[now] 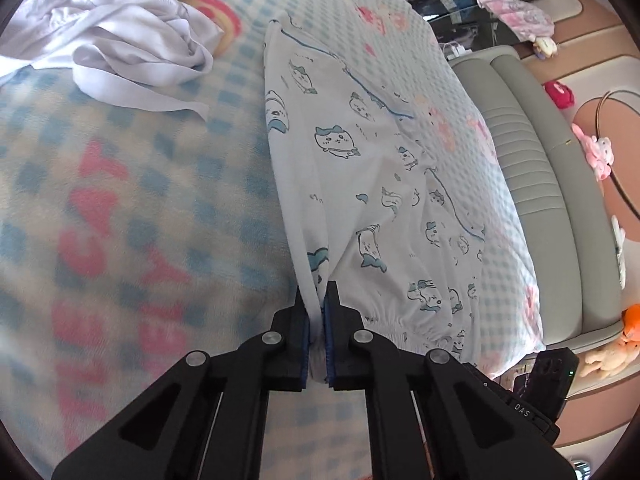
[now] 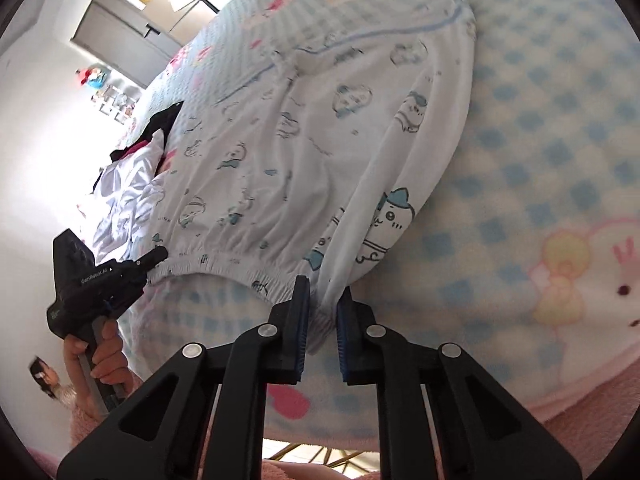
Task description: Fold clothes
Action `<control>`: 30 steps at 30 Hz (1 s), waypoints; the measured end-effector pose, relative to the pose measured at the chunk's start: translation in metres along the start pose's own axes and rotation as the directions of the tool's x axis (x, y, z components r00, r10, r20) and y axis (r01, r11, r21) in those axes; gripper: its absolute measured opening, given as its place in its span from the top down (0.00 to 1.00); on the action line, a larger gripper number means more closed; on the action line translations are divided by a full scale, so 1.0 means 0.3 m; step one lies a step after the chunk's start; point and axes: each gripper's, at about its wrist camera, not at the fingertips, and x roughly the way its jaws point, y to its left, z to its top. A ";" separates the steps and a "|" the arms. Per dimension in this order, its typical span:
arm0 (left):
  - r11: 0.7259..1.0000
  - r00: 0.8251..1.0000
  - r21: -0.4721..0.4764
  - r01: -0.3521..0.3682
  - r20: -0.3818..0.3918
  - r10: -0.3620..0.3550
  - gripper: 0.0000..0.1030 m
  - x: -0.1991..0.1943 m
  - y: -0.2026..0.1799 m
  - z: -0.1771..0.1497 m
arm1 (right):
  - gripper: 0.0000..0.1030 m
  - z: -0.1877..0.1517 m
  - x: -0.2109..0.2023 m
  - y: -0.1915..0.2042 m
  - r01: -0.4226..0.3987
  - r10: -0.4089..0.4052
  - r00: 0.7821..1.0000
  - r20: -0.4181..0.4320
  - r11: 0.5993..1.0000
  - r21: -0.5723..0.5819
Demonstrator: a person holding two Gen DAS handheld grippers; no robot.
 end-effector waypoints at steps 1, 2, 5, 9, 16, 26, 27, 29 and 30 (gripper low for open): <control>1.000 1.000 -0.003 -0.001 0.001 0.001 0.94 -0.006 0.000 -0.004 | 0.89 -0.001 -0.004 0.009 0.004 -0.004 1.000 0.000 1.000 -0.011; 1.000 1.000 -0.003 -0.003 0.001 0.003 0.94 -0.009 0.004 -0.007 | 0.89 -0.003 -0.003 0.010 0.009 -0.009 1.000 -0.003 1.000 -0.014; 0.999 1.000 -0.032 -0.024 -0.018 0.023 0.93 0.011 0.042 -0.012 | 0.89 -0.003 0.025 -0.023 0.024 -0.023 0.999 -0.028 1.000 0.015; 0.993 0.998 -0.118 0.006 -0.054 -0.012 0.85 0.042 0.124 -0.018 | 0.85 -0.006 0.055 -0.091 0.004 0.002 0.999 -0.053 0.994 0.113; 0.997 0.996 0.036 -0.066 0.056 0.064 0.81 -0.050 -0.007 0.003 | 0.76 0.052 -0.027 -0.164 0.049 -0.055 0.998 0.038 0.988 0.147; 0.965 0.986 0.259 0.044 -0.166 -0.001 0.67 0.261 -0.347 0.024 | 0.73 0.119 0.065 -0.230 0.044 -0.042 0.999 -0.010 0.974 0.222; 0.960 0.982 0.276 0.044 -0.189 0.010 0.67 0.294 -0.369 0.016 | 0.73 0.121 0.081 -0.237 0.042 -0.040 0.999 -0.012 0.971 0.234; 0.951 0.981 0.309 0.022 -0.190 0.039 0.67 0.342 -0.412 0.018 | 0.73 0.126 0.110 -0.250 0.032 -0.030 0.999 -0.011 0.966 0.256; 0.947 0.981 0.320 0.020 -0.188 0.043 0.67 0.352 -0.421 0.013 | 0.72 0.128 0.115 -0.254 0.011 -0.011 1.000 0.000 0.965 0.260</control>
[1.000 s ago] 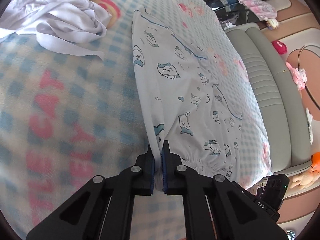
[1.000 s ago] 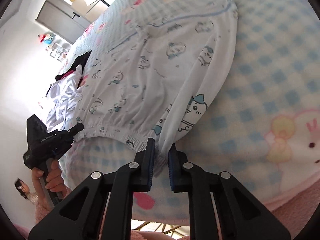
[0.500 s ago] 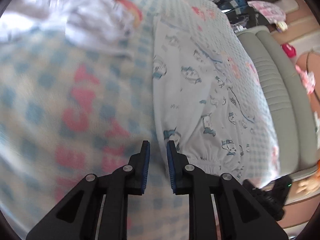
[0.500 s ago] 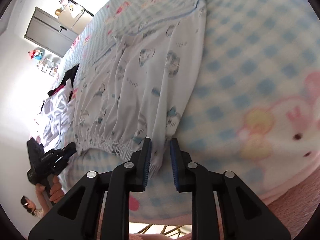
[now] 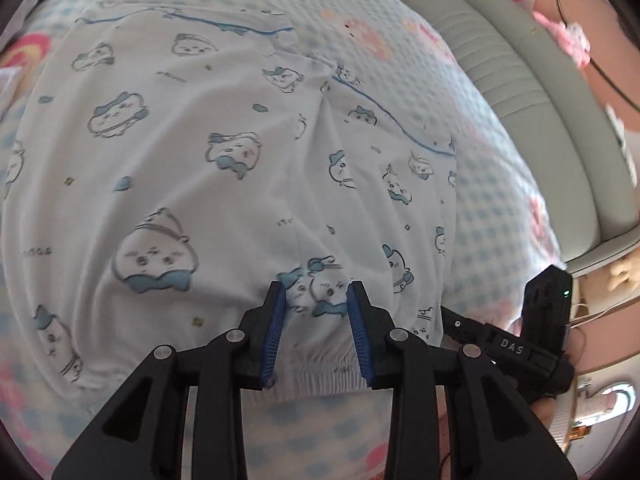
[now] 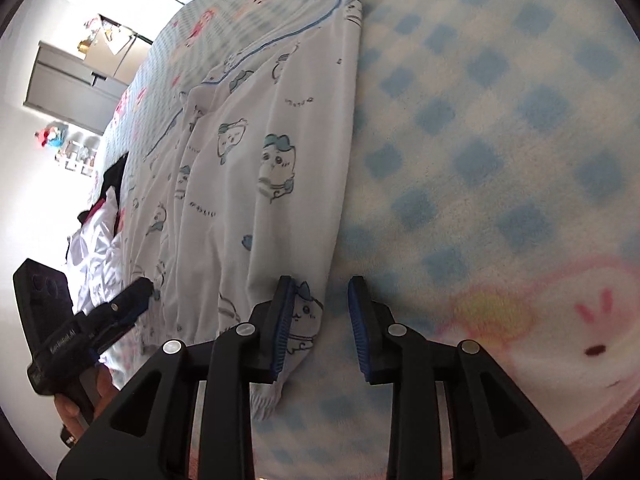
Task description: Fold clothes
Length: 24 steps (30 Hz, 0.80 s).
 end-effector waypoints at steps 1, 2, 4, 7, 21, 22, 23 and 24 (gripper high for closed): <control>1.000 1.000 0.002 -0.006 -0.007 0.007 0.67 0.013 0.000 -0.001 | 0.71 0.003 0.006 -0.004 -0.021 0.021 1.000 0.006 1.000 0.004; 1.000 1.000 -0.001 -0.017 -0.019 0.017 0.66 0.028 0.004 -0.001 | 0.73 0.007 0.010 -0.005 -0.037 0.037 0.999 0.009 0.999 0.001; 0.999 0.999 -0.008 -0.035 -0.041 0.035 0.66 0.053 0.012 -0.007 | 0.87 0.009 0.012 0.006 -0.046 0.046 0.999 0.002 0.998 -0.037; 0.999 0.998 -0.021 -0.031 -0.054 0.030 0.65 0.051 0.031 -0.023 | 0.95 0.004 -0.005 0.034 -0.020 0.021 1.000 0.013 0.995 -0.093; 1.000 1.000 0.002 -0.027 0.001 0.027 0.56 -0.062 0.025 -0.066 | 0.92 0.001 -0.173 -0.052 -0.027 0.030 0.997 0.071 0.999 -0.037; 0.999 0.999 -0.002 -0.042 -0.002 0.042 0.56 -0.057 0.026 -0.062 | 0.79 0.007 -0.167 -0.043 -0.041 0.044 0.997 0.066 0.998 -0.038; 0.999 0.999 -0.008 -0.039 -0.004 0.039 0.56 -0.054 0.026 -0.060 | 0.71 0.014 -0.161 -0.030 -0.041 0.044 0.997 0.068 0.998 -0.043; 1.000 1.000 -0.012 -0.025 -0.005 0.025 0.56 -0.055 0.026 -0.058 | 0.64 0.022 -0.147 -0.019 -0.043 0.046 0.997 0.066 0.998 -0.044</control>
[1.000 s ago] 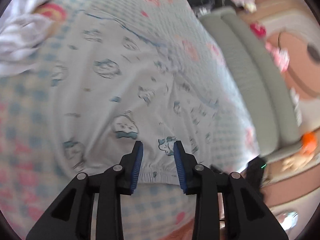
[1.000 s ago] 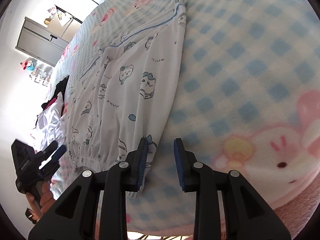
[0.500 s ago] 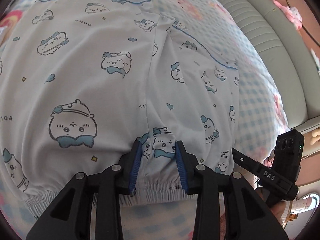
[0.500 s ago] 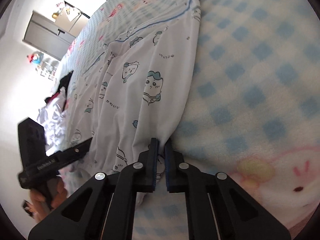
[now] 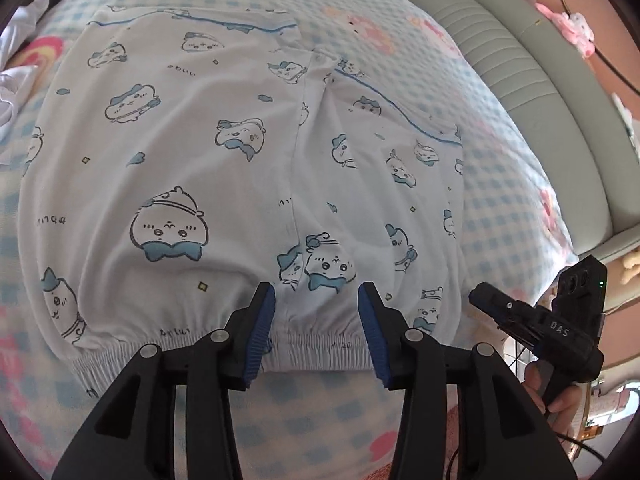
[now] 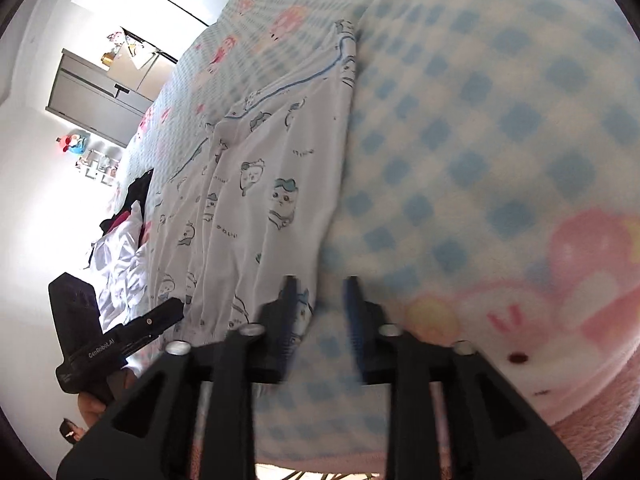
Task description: Fold clothes
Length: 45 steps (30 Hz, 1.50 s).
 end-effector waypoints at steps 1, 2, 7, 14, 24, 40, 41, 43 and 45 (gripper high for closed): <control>1.000 1.000 0.001 0.004 -0.001 -0.004 0.56 0.002 -0.005 0.002 | 0.62 0.008 0.025 0.008 -0.008 0.008 1.000 -0.009 1.000 0.005; 1.000 1.000 0.007 -0.001 -0.002 0.001 0.56 0.004 -0.011 0.002 | 0.60 0.016 0.050 0.016 -0.017 0.017 1.000 -0.019 1.000 0.010; 1.000 1.000 0.009 -0.007 -0.001 0.007 0.56 0.008 -0.008 -0.009 | 0.61 0.058 0.181 0.038 0.027 -0.028 0.998 -0.057 0.999 -0.025; 0.994 0.994 0.005 0.107 -0.003 -0.107 0.56 0.015 -0.021 0.024 | 0.97 0.050 0.152 0.091 0.141 -0.143 0.990 -0.010 0.982 -0.130; 0.996 0.992 0.091 0.005 -0.128 0.006 0.51 0.207 -0.108 0.011 | 0.98 0.025 0.060 0.050 0.283 -0.282 0.959 0.029 0.949 -0.141; 0.989 0.992 0.092 0.113 -0.073 -0.107 0.49 0.121 -0.138 -0.010 | 0.59 0.063 0.123 -0.010 -0.026 0.026 0.996 -0.084 1.000 0.010; 0.989 0.992 0.095 0.111 -0.073 -0.105 0.49 0.120 -0.139 -0.010 | 0.59 0.067 0.133 -0.017 -0.030 0.032 0.995 -0.090 0.999 0.018; 0.989 0.992 0.094 0.113 -0.073 -0.106 0.49 0.117 -0.135 -0.012 | 0.59 0.077 0.147 -0.016 -0.051 0.053 0.995 -0.088 0.998 0.026; 0.990 0.991 0.086 0.114 -0.075 -0.108 0.49 0.121 -0.129 -0.013 | 0.70 0.083 0.157 -0.010 -0.063 0.065 0.994 -0.086 0.998 0.018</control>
